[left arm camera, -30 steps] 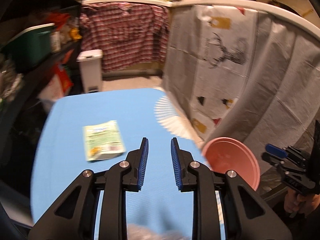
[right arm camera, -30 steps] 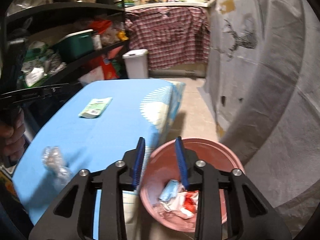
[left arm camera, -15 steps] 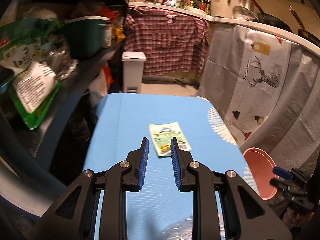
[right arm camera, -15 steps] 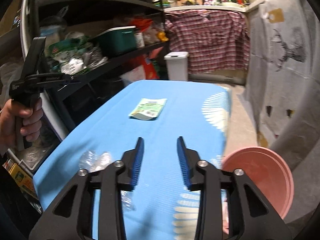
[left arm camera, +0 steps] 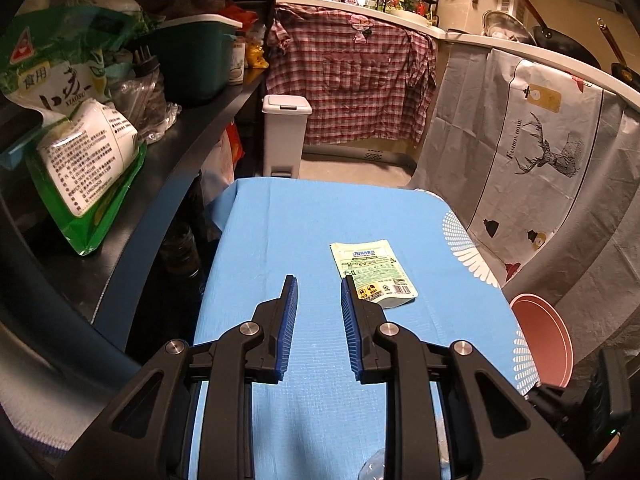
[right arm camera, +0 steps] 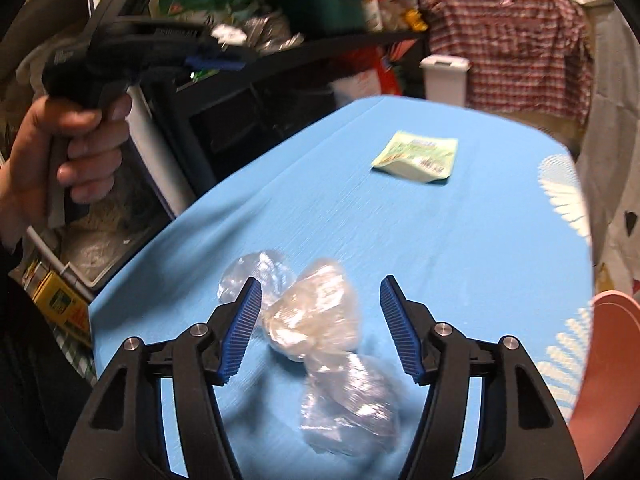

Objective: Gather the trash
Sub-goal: 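Grasp the clear plastic bag with the right tool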

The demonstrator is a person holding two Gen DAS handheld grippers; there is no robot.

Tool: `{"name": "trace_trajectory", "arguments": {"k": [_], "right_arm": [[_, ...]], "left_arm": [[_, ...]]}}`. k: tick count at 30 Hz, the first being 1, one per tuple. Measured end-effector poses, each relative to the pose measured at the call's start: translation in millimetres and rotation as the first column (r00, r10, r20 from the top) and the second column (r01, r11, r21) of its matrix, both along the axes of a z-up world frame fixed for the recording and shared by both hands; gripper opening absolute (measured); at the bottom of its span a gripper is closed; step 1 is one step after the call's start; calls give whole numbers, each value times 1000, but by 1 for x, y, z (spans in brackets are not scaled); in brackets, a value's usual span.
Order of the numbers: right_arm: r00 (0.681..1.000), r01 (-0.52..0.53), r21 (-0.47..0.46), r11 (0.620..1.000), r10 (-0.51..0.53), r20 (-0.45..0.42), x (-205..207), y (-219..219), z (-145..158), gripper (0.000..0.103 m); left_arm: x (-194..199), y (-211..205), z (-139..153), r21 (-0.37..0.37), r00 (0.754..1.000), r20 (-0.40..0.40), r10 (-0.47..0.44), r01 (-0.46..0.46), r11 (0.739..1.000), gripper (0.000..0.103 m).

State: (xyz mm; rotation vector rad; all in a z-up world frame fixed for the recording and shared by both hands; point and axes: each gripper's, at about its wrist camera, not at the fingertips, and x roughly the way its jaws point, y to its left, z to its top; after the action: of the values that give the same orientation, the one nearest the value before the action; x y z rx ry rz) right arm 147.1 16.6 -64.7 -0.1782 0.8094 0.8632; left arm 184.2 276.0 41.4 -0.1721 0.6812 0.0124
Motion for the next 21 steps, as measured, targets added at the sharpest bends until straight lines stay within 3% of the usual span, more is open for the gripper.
{"name": "trace_trajectory", "arguments": {"k": [6,13,21], "right_arm": [[998,-34,-42,999,32,-56,6,11,-16,62],[998,-50,-36,998,48,-51,8,10,-15,47],[997,65,1,998,-65,-41,27,-21,-3,46]], "left_arm": [[15,-1,-16,-10,999,-32,-15,14,1000,23],[36,-16,-38,-4,997,-64,-53,53,999,23],[61,-45,-73,10,985,-133,-105,108,994,23]]}}
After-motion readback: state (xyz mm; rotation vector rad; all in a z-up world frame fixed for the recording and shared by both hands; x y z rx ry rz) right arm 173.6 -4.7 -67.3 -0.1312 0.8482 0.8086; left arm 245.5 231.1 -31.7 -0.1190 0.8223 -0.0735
